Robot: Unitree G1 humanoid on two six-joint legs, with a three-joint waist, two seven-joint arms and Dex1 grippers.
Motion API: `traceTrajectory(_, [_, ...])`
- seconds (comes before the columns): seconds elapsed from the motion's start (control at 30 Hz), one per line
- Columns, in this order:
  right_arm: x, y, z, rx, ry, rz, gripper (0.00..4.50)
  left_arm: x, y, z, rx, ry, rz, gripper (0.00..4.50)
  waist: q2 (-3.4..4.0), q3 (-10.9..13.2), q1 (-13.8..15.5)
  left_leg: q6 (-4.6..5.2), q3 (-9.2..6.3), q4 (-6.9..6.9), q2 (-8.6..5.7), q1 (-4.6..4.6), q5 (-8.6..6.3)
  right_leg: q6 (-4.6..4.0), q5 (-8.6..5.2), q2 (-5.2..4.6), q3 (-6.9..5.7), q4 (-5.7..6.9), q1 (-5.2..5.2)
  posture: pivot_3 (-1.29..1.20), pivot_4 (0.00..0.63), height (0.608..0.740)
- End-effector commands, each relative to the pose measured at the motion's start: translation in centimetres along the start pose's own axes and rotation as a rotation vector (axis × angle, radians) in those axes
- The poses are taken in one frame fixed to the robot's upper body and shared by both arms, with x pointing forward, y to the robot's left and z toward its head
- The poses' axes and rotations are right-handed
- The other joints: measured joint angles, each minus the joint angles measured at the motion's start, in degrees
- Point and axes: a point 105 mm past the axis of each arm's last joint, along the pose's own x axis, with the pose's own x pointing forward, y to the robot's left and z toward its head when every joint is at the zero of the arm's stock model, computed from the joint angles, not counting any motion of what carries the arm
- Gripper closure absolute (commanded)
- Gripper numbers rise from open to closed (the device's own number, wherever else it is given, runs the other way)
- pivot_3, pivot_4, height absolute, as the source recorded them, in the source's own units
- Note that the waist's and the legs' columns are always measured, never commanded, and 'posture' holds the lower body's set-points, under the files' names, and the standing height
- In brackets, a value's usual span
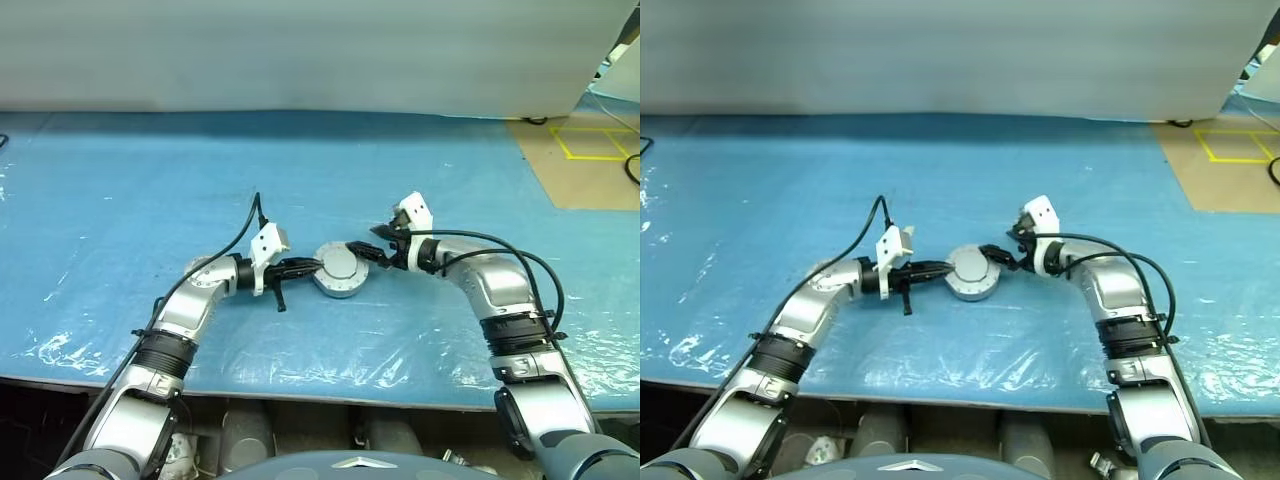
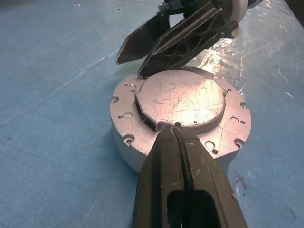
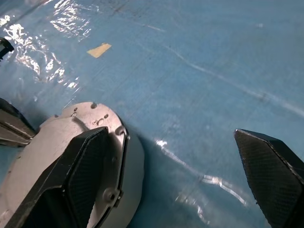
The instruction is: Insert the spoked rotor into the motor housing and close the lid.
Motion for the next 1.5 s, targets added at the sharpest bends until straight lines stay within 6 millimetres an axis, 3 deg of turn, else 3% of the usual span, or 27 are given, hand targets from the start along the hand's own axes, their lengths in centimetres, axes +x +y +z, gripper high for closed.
traceTrajectory(0.03, [-1.0,2.3,-1.0,0.160,0.062,0.138,0.02,0.5,-0.6,-0.5,-0.009,0.013,-0.028,4.50,0.00,0.00,-0.01,0.00,0.00,0.00,0.01,-0.01,0.00,0.00,0.00,0.00,0.00,-0.01,0.00,0.00,0.150,0.740])
traceTrajectory(0.23, [-1.5,4.0,-1.3,0.323,0.095,0.225,0.02,0.6,-0.6,-0.4,-0.008,0.009,-0.028,4.50,0.03,0.01,-0.13,0.00,0.02,-0.02,0.08,0.03,0.00,-0.02,-0.02,0.04,0.00,0.00,-0.01,0.00,0.150,0.740])
traceTrajectory(0.43, [0.3,8.2,-1.0,0.534,0.072,0.411,0.02,0.8,-0.4,-0.3,-0.002,-0.001,-0.018,4.50,0.07,0.04,-0.03,-0.01,0.04,-0.02,0.06,-0.09,0.00,-0.04,-0.03,0.02,0.00,0.00,-0.13,0.00,0.150,0.740])
traceTrajectory(0.53, [0.4,8.7,-1.4,0.570,0.091,0.419,0.57,0.6,-0.2,-0.3,0.004,0.001,-0.008,4.50,0.08,0.04,-0.06,-0.02,0.04,-0.07,0.07,-0.13,0.00,-0.04,-0.04,0.03,-0.02,0.00,-0.20,0.00,0.150,0.740])
traceTrajectory(0.77, [0.1,8.1,-1.3,0.627,0.087,0.428,2.68,0.4,0.2,-0.3,0.009,0.002,0.010,4.50,0.17,0.09,-0.08,-0.03,0.05,-0.12,0.05,-0.23,0.01,-0.03,-0.05,0.03,0.00,0.00,-0.33,0.00,0.150,0.740])
traceTrajectory(0.9, [0.1,7.5,-1.3,0.639,0.092,0.397,2.87,0.5,0.6,0.2,0.018,-0.026,0.040,4.50,0.31,0.18,-0.06,-0.03,0.05,-0.12,0.03,-0.33,0.01,-0.02,-0.05,0.01,0.00,0.00,-0.42,0.00,0.150,0.740])
traceTrajectory(0.97, [0.2,7.4,-1.3,0.647,0.090,0.394,3.36,0.4,1.1,0.5,0.028,-0.043,0.072,4.50,0.31,0.18,-0.04,-0.04,0.04,-0.11,0.05,-0.47,0.01,-0.01,-0.04,0.02,-0.02,0.03,-0.55,0.00,0.150,0.740])
traceTrajectory(1.3, [0.6,7.7,-0.8,0.666,0.042,0.399,3.38,-0.7,4.5,2.2,0.058,-0.130,0.274,4.50,0.31,0.18,-0.09,-0.04,0.03,-0.05,0.04,-0.59,0.02,0.11,0.04,0.02,-0.03,0.09,-0.66,0.00,0.150,0.740])
traceTrajectory(1.5, [1.4,4.7,1.8,0.731,-0.172,0.288,3.38,-1.2,5.4,2.5,0.013,-0.172,0.335,4.50,0.32,0.18,-0.08,-0.04,0.02,0.00,0.04,-0.67,0.02,0.17,0.08,0.02,-0.03,0.13,-0.74,0.00,0.150,0.740])
